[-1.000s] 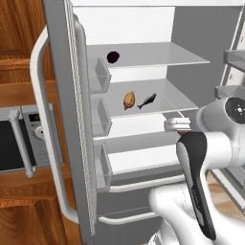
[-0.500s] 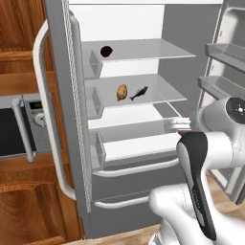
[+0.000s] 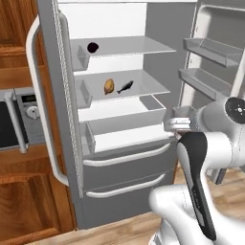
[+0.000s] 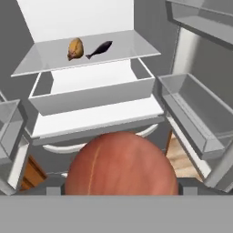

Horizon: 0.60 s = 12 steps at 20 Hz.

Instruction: Gather the onion and eggplant from the fridge and place them on a tray on the dining counter. Then gather the fish and chicken drumstick from the fridge and place them on the other tray.

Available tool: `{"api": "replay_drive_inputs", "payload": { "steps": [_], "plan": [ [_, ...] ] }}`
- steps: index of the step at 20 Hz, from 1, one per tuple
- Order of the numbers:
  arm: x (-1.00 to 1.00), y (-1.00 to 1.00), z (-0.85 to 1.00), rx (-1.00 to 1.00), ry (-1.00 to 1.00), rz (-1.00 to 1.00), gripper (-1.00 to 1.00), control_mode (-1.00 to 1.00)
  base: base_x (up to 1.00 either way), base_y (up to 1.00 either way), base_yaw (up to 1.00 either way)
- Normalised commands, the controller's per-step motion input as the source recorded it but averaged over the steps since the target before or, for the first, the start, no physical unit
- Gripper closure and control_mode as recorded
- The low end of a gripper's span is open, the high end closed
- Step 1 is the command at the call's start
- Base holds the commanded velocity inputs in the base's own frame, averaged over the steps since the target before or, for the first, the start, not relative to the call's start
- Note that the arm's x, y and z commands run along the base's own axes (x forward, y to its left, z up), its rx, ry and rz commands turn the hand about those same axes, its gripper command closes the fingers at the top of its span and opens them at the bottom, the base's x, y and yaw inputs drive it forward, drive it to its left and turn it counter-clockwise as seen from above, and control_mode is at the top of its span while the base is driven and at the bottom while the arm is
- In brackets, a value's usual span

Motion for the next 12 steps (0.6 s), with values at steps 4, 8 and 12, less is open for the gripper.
{"api": "replay_drive_inputs", "payload": {
  "steps": [4,8,12],
  "plan": [
    [0.0,0.0,0.0,0.0,0.0,0.0,1.0,1.0,-0.58,0.0,-0.17],
    [0.0,0.0,0.0,0.0,0.0,0.0,1.0,1.0,-0.57,0.03,-0.22],
    [0.0,0.0,0.0,0.0,0.0,0.0,1.0,1.0,-0.53,0.01,-0.28]
  ]
}}
